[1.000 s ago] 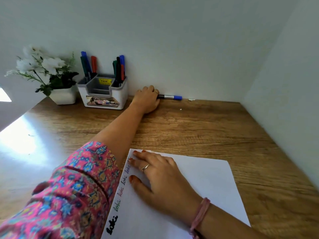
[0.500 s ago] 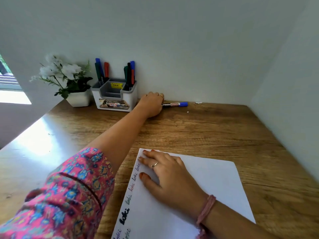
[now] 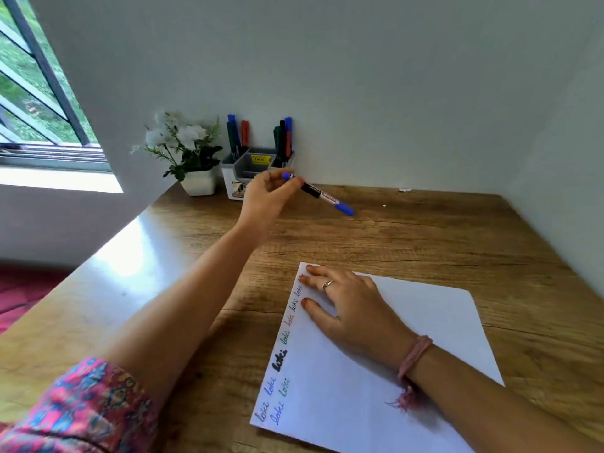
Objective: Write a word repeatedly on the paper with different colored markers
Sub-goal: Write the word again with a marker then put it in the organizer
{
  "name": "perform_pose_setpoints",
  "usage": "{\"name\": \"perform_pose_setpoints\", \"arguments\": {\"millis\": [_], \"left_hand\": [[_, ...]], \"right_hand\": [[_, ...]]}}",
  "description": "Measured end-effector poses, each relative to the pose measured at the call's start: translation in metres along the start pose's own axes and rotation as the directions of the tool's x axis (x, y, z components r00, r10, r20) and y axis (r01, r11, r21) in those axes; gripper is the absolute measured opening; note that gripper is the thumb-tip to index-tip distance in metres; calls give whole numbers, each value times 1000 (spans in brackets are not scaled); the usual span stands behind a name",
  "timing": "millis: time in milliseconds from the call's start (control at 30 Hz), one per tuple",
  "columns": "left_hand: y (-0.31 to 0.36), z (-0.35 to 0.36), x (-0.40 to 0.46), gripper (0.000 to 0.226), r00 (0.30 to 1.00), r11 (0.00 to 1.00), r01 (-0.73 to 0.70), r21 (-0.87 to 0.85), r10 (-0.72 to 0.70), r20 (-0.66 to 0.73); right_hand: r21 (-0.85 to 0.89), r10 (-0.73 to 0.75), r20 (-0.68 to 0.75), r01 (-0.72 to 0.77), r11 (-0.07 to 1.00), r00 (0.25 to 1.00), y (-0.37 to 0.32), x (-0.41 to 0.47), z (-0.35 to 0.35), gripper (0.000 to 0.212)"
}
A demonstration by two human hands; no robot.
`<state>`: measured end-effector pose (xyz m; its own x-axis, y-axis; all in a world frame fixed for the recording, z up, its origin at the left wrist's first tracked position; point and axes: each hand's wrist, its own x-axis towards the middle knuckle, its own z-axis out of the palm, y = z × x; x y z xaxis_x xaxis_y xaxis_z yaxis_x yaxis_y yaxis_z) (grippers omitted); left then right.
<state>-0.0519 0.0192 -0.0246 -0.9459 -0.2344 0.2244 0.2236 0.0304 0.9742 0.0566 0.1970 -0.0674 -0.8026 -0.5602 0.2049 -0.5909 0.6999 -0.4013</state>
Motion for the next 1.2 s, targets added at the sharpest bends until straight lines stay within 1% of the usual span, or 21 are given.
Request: {"name": "perform_pose_setpoints", "arguments": {"millis": [67,133,200,267,367,433,500,567,633,700,733,767,800,867,900,967,1000,1033,1067,1133,1200], "left_hand": [[10,-9,-12,18,994,971,106,-215,-104,20],[22,-16,-23,16,983,912,181,-367,-167,70],[32,-22,-34,20,975,879,222,-421,-195,107],[40,-23,-44,23,965,866,258,-429,-213,151],[42,-20,-56,24,938,855,332,-399,-253,239],[36,-16,-61,29,917,838,376,-394,-277,287],[29,-15,-64,30,899,829,408,-382,-293,326],[25,-17,-66,26,889,833,414,-367,-282,362],[21,-20,-67,23,884,827,419,-374,-277,378],[20,-21,-68,22,883,832,412,-372,-264,388],[21,-20,-69,20,882,840,405,-360,-256,396],[22,-18,-71,19,880,849,398,-348,-245,408],[24,-16,-73,19,875,856,393,-337,-235,424],[26,-12,-77,21,861,859,392,-328,-217,461],[26,-11,-80,22,853,863,391,-321,-208,480],[26,-7,-83,23,835,874,382,-299,-188,516],[26,-6,-85,23,830,880,378,-288,-184,527],[26,-5,-86,22,827,889,370,-271,-181,533],[26,-5,-87,21,825,905,352,-240,-179,536],[29,-5,-88,30,814,953,288,-94,-192,547],[32,-8,-90,47,769,966,238,105,-253,587]], "right_hand": [[9,13,0,-13,1000,1000,0,0,0,47],[17,17,9,-17,1000,1000,1,2,1,48],[18,9,24,-9,1000,1000,3,4,2,54],[28,12,26,-13,1000,1000,3,5,3,57],[90,25,-4,-25,996,1000,4,5,4,55],[150,45,-32,-40,988,998,9,5,6,51],[238,80,-61,-63,969,995,11,6,5,39],[368,128,-81,-90,925,988,11,6,0,24],[498,193,-142,-98,862,971,11,7,-5,24],[615,279,-226,-85,784,933,9,10,-12,19],[661,329,-245,-91,745,912,6,11,-16,17],[711,371,-232,-103,695,899,2,11,-21,22],[765,396,-187,-120,633,899,-1,10,-25,29],[848,379,-56,-157,507,924,-9,7,-33,37],[861,342,7,-180,476,940,-11,6,-34,37],[848,259,78,-201,490,963,-14,5,-34,33],[844,236,93,-202,497,967,-13,5,-32,36],[845,233,99,-205,493,967,-11,5,-31,45],[854,240,100,-207,477,966,-9,6,-31,47],[878,248,70,-178,444,966,-8,7,-30,32],[903,279,12,-130,409,960,-5,8,-32,17]]}}
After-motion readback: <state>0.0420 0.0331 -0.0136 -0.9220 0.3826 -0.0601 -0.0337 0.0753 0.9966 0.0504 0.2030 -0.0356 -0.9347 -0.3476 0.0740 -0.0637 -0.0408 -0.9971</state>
